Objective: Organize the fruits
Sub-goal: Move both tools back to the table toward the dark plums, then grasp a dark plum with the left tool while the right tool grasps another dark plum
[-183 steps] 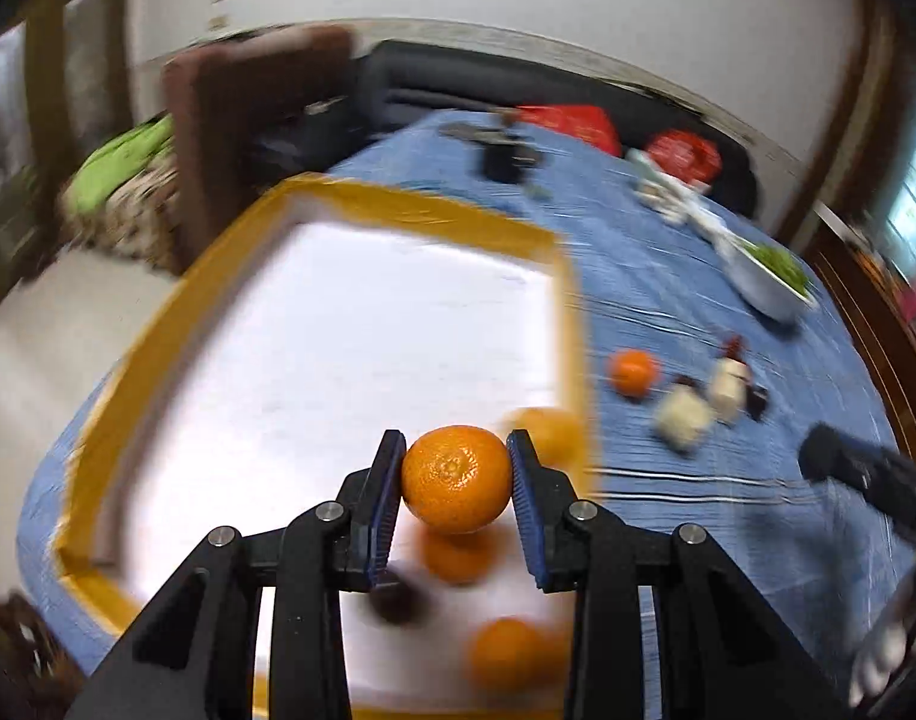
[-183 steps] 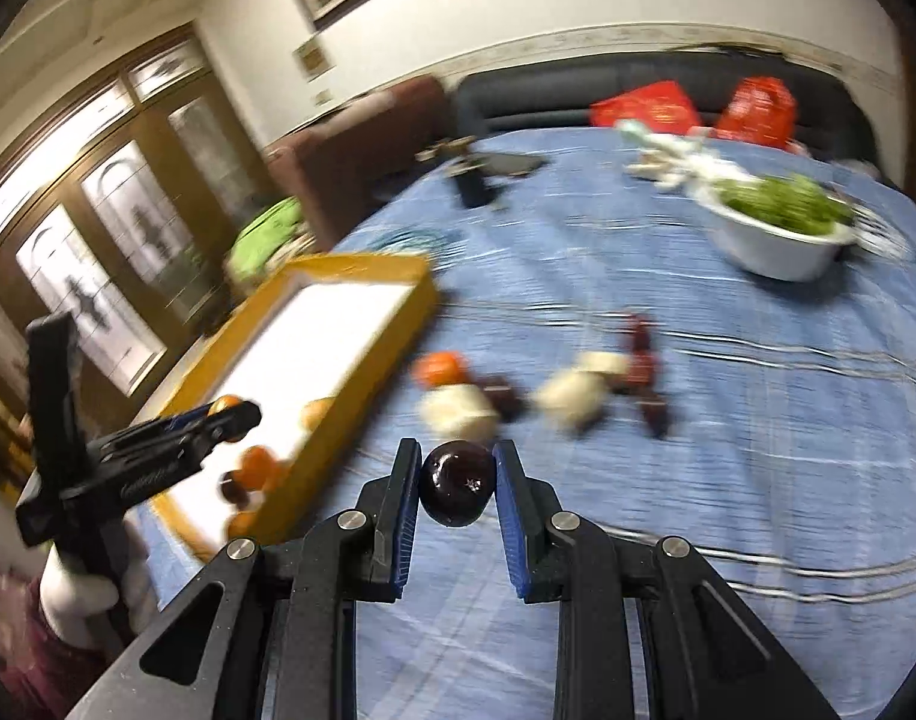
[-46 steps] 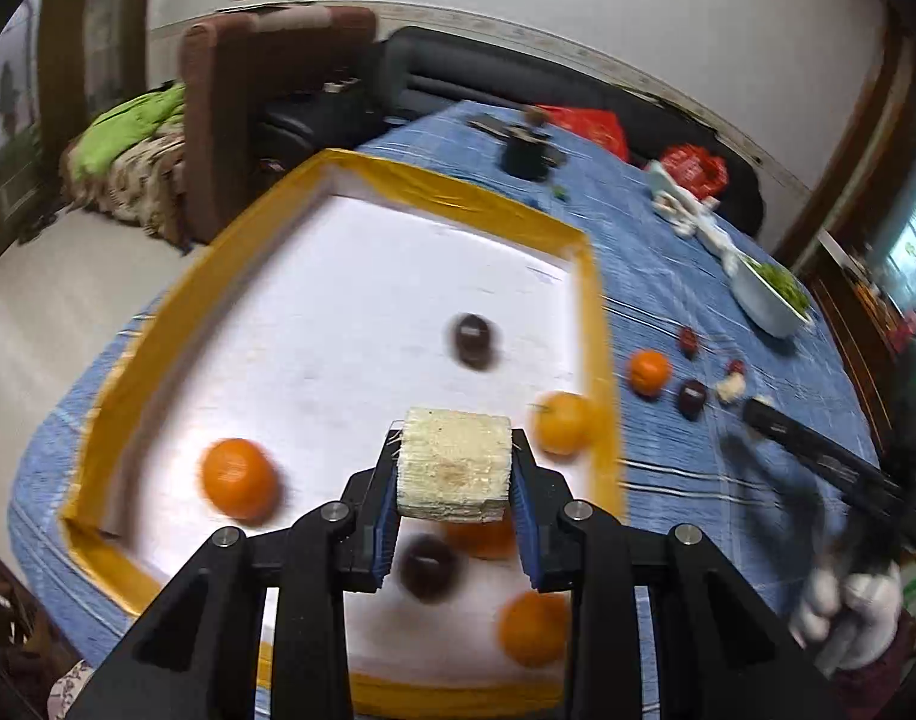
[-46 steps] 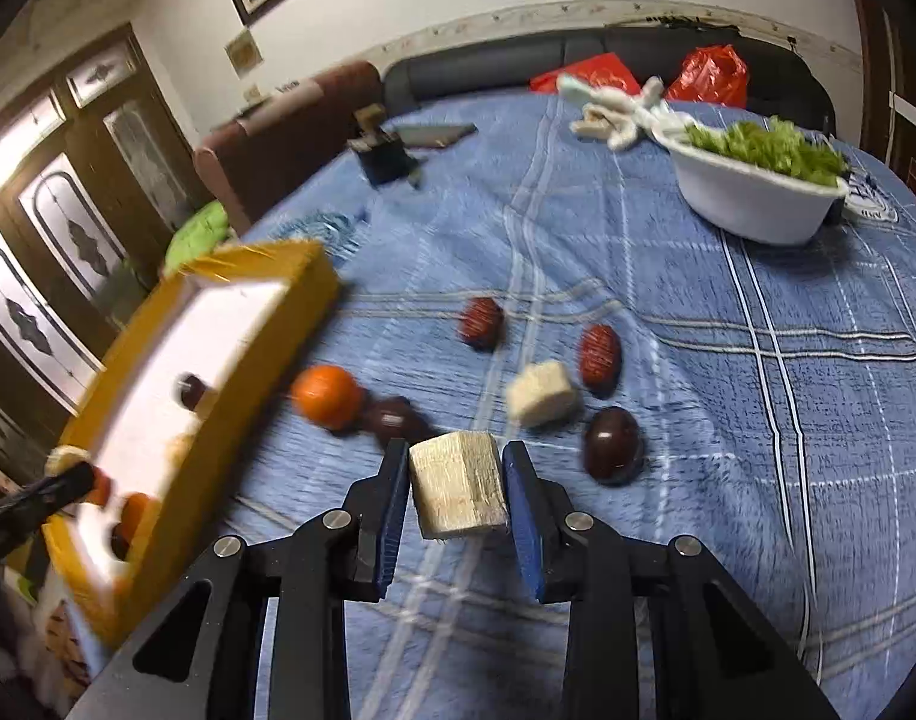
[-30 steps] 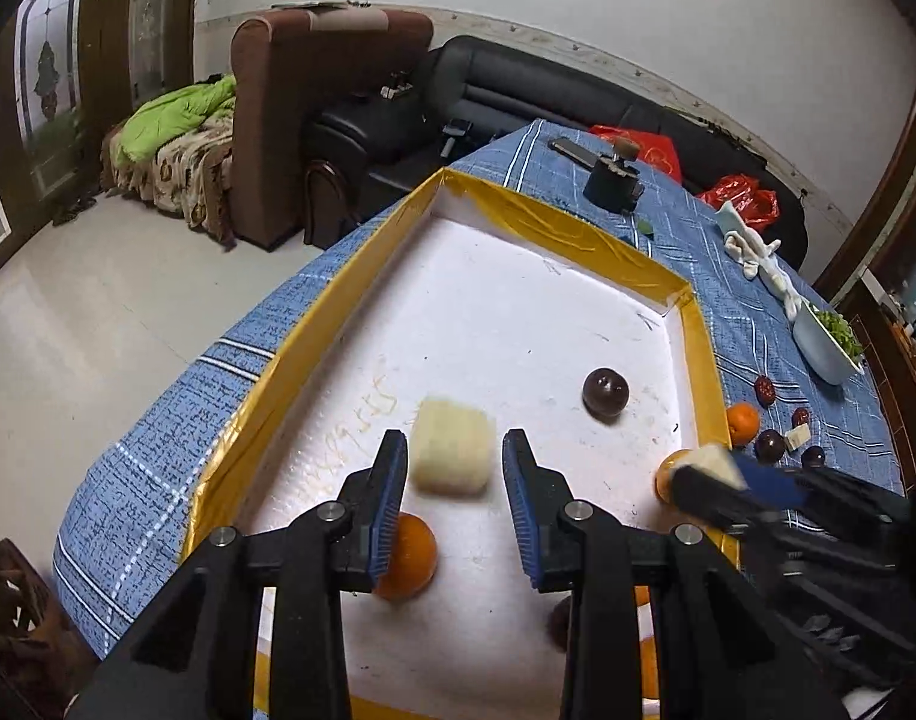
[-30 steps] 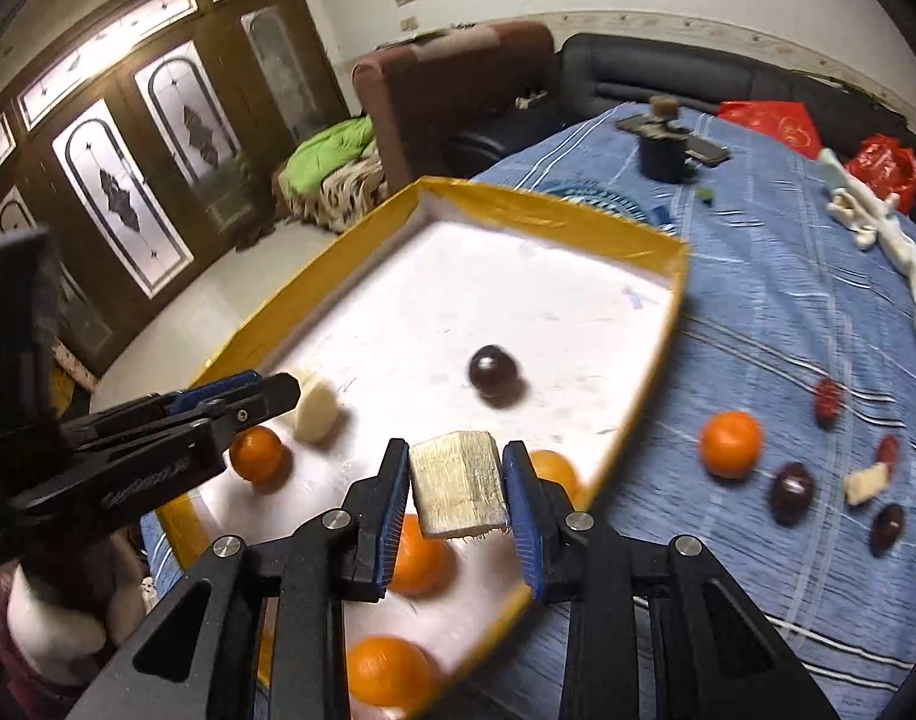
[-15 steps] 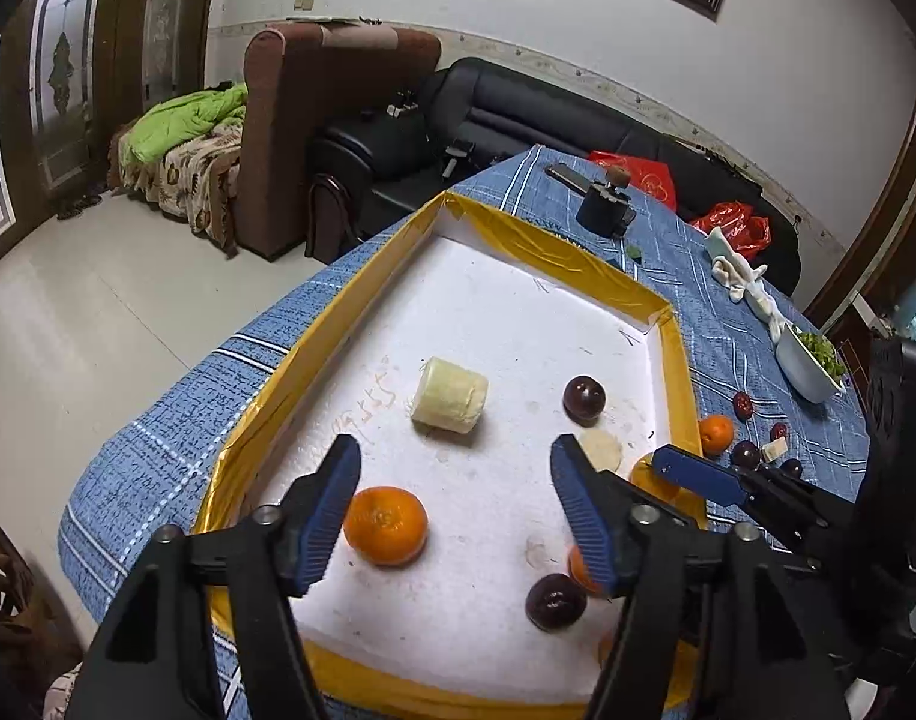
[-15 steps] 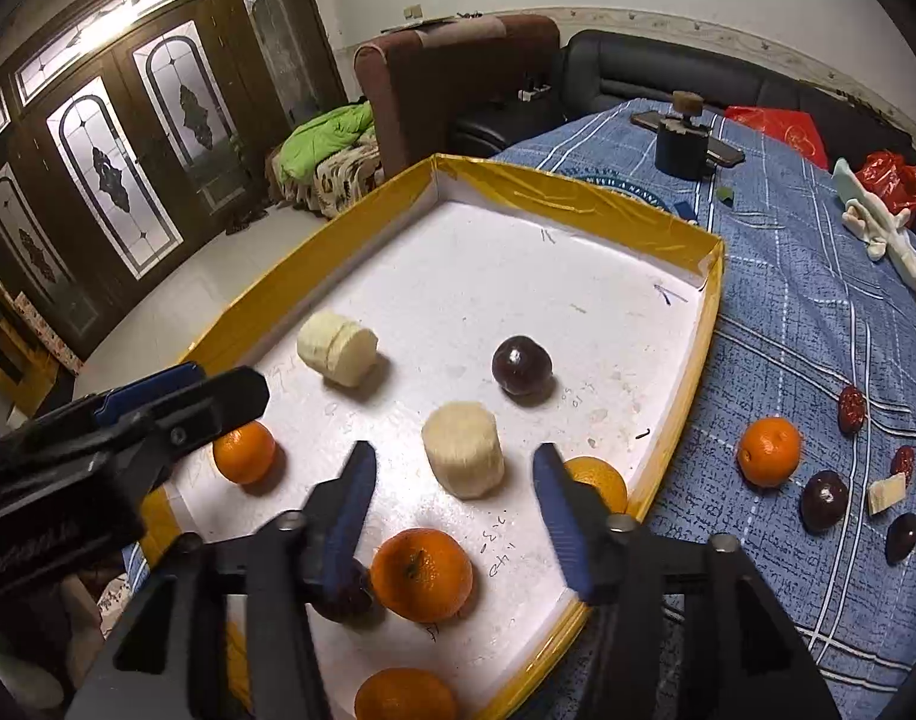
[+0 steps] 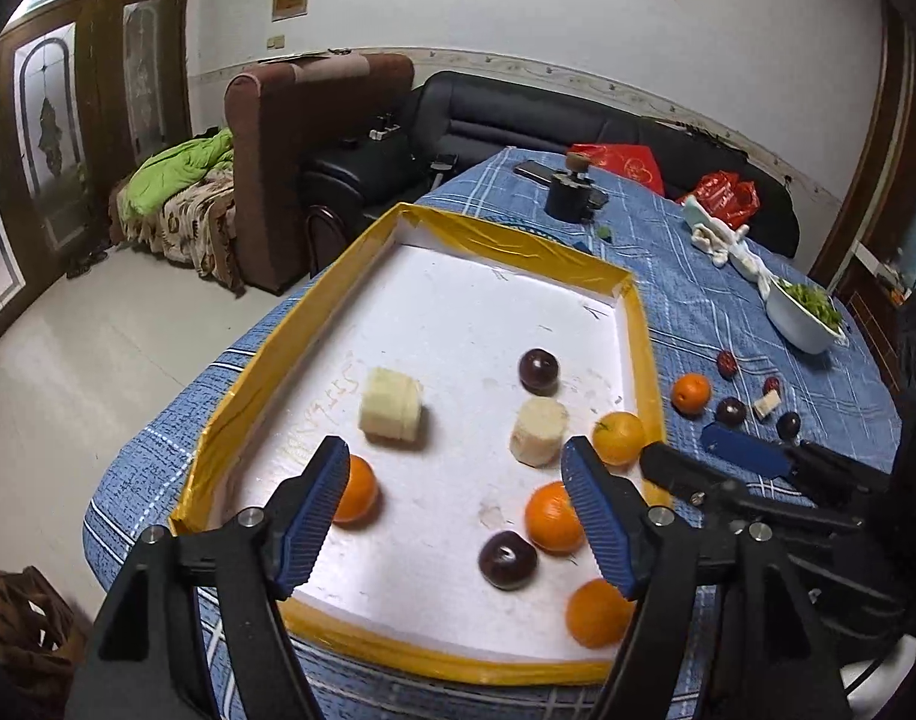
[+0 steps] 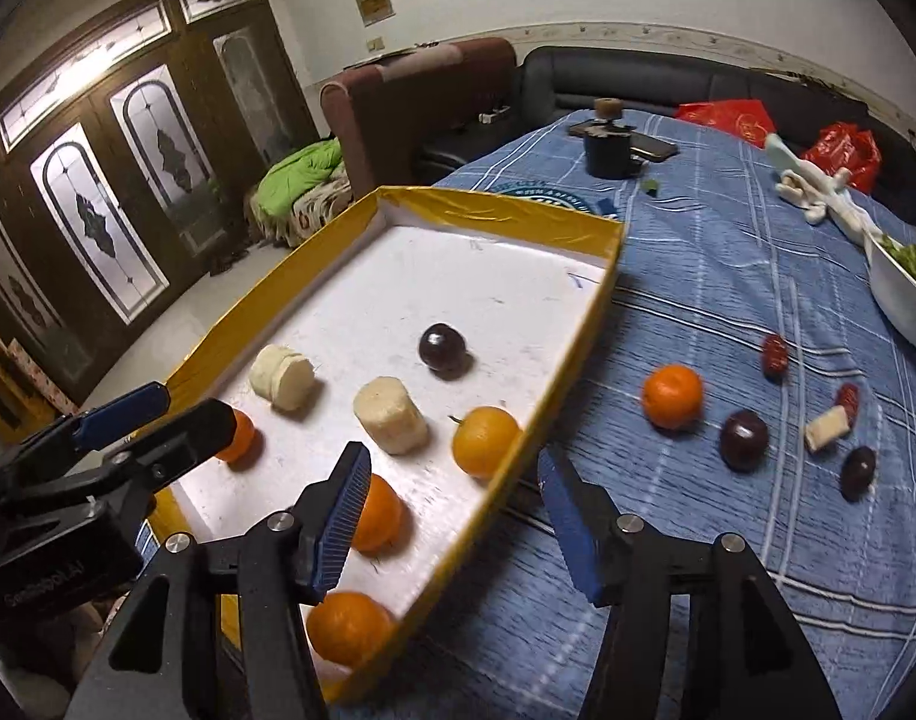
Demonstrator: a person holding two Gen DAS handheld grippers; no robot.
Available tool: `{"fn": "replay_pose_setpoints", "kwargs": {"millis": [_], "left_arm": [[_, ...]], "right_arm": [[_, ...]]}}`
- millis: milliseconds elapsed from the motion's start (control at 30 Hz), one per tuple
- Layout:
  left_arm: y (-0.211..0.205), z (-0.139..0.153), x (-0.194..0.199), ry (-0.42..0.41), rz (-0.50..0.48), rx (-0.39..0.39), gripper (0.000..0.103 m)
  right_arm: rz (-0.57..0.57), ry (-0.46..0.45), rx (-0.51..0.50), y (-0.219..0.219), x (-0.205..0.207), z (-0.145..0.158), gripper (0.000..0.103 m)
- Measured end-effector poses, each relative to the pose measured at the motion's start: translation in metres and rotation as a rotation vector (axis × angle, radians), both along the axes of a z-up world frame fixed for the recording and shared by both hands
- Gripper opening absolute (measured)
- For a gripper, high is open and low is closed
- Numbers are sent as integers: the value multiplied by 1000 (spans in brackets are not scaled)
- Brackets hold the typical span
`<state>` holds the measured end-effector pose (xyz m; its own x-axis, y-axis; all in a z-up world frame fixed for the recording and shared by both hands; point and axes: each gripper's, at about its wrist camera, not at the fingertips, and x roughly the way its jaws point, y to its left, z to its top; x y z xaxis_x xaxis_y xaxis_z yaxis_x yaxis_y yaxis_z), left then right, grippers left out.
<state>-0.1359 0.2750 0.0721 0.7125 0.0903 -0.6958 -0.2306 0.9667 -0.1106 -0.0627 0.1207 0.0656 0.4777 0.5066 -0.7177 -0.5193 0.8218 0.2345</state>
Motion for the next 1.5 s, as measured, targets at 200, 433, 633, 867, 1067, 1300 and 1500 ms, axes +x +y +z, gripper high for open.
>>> {"fn": "replay_pose_setpoints", "kwargs": {"millis": [200, 433, 633, 867, 1067, 1300, 1500], "left_arm": [[-16, 2, -4, 4, -24, 33, 78], [-29, 7, -7, 4, -63, 33, 79], [-30, 7, -9, 18, -105, -71, 82], [-57, -2, 0, 48, -181, -88, 82], [-81, -6, 5, 57, -233, -49, 82], [-103, -4, 19, 55, -279, -7, 82], [-139, -10, 50, 74, -352, 20, 81]], "right_arm": [[-56, -19, 14, -35, -6, 6, 67], [-158, -28, -11, -89, 0, 7, 68], [-315, -40, -35, -162, 14, 13, 68], [-442, 28, 27, -224, 32, 7, 67], [-388, 78, 29, -206, 50, -12, 66], [-371, 76, -35, -182, 76, -36, 51], [-354, 63, -71, -177, 82, -47, 27]]}}
